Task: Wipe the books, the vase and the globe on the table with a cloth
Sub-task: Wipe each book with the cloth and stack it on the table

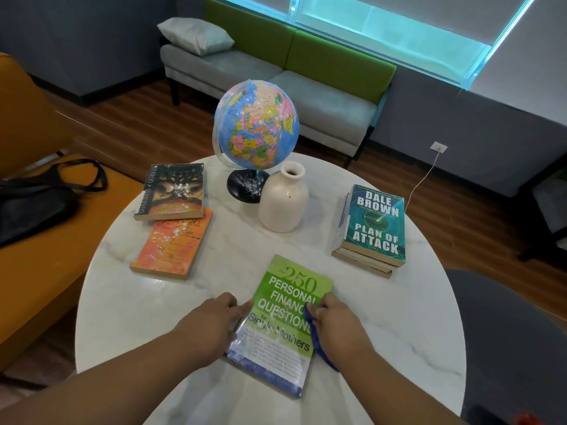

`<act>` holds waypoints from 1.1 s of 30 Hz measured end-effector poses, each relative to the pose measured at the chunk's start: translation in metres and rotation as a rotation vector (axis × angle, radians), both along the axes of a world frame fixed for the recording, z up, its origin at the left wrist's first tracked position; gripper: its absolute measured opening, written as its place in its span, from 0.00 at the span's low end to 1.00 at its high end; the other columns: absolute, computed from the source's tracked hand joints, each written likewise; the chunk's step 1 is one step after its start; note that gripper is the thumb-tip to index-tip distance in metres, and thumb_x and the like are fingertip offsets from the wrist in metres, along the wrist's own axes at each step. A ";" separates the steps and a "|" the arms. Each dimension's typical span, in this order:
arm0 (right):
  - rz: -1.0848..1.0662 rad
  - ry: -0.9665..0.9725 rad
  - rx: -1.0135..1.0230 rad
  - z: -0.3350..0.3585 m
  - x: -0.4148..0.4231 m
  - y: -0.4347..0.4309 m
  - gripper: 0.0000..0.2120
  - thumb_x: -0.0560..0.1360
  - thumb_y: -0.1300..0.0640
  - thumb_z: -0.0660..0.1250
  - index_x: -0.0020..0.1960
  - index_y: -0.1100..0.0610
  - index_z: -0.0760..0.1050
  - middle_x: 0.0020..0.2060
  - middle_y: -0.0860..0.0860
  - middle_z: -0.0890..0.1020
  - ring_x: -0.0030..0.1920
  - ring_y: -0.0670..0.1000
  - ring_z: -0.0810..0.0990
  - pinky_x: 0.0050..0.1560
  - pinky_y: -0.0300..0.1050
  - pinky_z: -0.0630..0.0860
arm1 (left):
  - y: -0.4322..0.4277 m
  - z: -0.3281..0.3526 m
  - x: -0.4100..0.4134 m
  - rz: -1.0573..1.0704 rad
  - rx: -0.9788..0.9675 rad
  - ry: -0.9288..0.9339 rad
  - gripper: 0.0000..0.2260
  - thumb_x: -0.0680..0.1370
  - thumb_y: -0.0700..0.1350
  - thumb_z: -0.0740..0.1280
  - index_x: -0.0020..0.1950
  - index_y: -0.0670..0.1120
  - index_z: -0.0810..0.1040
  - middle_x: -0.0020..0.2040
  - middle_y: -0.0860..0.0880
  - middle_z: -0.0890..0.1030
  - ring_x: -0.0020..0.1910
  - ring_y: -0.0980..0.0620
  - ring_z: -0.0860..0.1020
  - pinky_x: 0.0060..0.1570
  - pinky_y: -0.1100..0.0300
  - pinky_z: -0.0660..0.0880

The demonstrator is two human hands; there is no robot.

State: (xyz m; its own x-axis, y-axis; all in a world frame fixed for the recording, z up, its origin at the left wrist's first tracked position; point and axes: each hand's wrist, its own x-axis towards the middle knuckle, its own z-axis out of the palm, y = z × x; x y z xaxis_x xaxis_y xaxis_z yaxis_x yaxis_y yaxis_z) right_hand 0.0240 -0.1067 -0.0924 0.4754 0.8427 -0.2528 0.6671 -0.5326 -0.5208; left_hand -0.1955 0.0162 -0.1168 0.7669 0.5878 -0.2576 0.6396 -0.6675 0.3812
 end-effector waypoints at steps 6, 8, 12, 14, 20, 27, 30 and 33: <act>0.330 -0.103 -0.112 -0.001 -0.024 -0.021 0.06 0.79 0.57 0.60 0.53 0.55 0.75 0.49 0.54 0.75 0.46 0.54 0.75 0.43 0.45 0.67 | 0.000 0.000 0.000 -0.002 -0.007 -0.002 0.28 0.79 0.48 0.60 0.78 0.57 0.54 0.64 0.53 0.68 0.59 0.53 0.71 0.58 0.60 0.71; 0.098 0.180 -0.083 0.002 -0.020 -0.022 0.11 0.72 0.48 0.68 0.38 0.53 0.71 0.36 0.54 0.77 0.35 0.53 0.75 0.38 0.47 0.69 | 0.000 0.001 0.000 0.001 -0.008 -0.002 0.28 0.79 0.48 0.60 0.78 0.57 0.54 0.64 0.53 0.68 0.59 0.53 0.71 0.58 0.60 0.71; -0.200 0.291 -0.014 0.005 0.008 0.010 0.12 0.73 0.51 0.68 0.36 0.55 0.69 0.33 0.56 0.79 0.33 0.54 0.77 0.36 0.50 0.71 | 0.000 0.001 0.001 -0.002 -0.001 0.004 0.28 0.80 0.48 0.60 0.78 0.57 0.54 0.64 0.53 0.67 0.59 0.52 0.71 0.57 0.61 0.71; -0.100 0.067 0.001 0.004 0.012 0.021 0.08 0.77 0.53 0.64 0.42 0.56 0.72 0.40 0.55 0.80 0.40 0.56 0.79 0.40 0.50 0.73 | 0.000 0.001 0.001 -0.001 0.002 0.006 0.28 0.80 0.48 0.60 0.78 0.57 0.54 0.64 0.53 0.67 0.59 0.52 0.71 0.57 0.61 0.71; 0.399 -0.192 -0.123 -0.003 0.000 0.009 0.08 0.81 0.53 0.60 0.50 0.57 0.73 0.46 0.50 0.74 0.42 0.49 0.75 0.41 0.38 0.68 | -0.001 0.001 0.000 0.003 -0.002 -0.003 0.28 0.80 0.48 0.60 0.78 0.57 0.54 0.64 0.53 0.67 0.59 0.52 0.71 0.57 0.61 0.71; 0.133 -0.104 -0.106 0.003 0.012 0.030 0.06 0.78 0.50 0.63 0.52 0.51 0.74 0.52 0.55 0.76 0.50 0.57 0.77 0.47 0.48 0.73 | -0.001 0.003 0.001 0.008 -0.003 -0.004 0.28 0.80 0.48 0.60 0.78 0.57 0.54 0.64 0.53 0.67 0.59 0.53 0.71 0.57 0.61 0.71; 0.469 -0.289 -0.187 0.001 0.003 0.019 0.18 0.78 0.63 0.59 0.66 0.52 0.72 0.59 0.55 0.70 0.57 0.58 0.71 0.50 0.48 0.67 | -0.001 0.002 0.001 0.000 -0.005 -0.001 0.28 0.80 0.48 0.60 0.78 0.57 0.54 0.64 0.53 0.68 0.59 0.53 0.71 0.57 0.62 0.70; 0.517 -0.279 -0.096 -0.005 0.003 0.006 0.04 0.76 0.52 0.66 0.49 0.50 0.77 0.47 0.54 0.80 0.44 0.53 0.78 0.43 0.51 0.72 | 0.000 0.001 0.000 0.000 -0.015 -0.002 0.28 0.79 0.48 0.60 0.78 0.57 0.54 0.63 0.53 0.68 0.58 0.52 0.71 0.56 0.61 0.71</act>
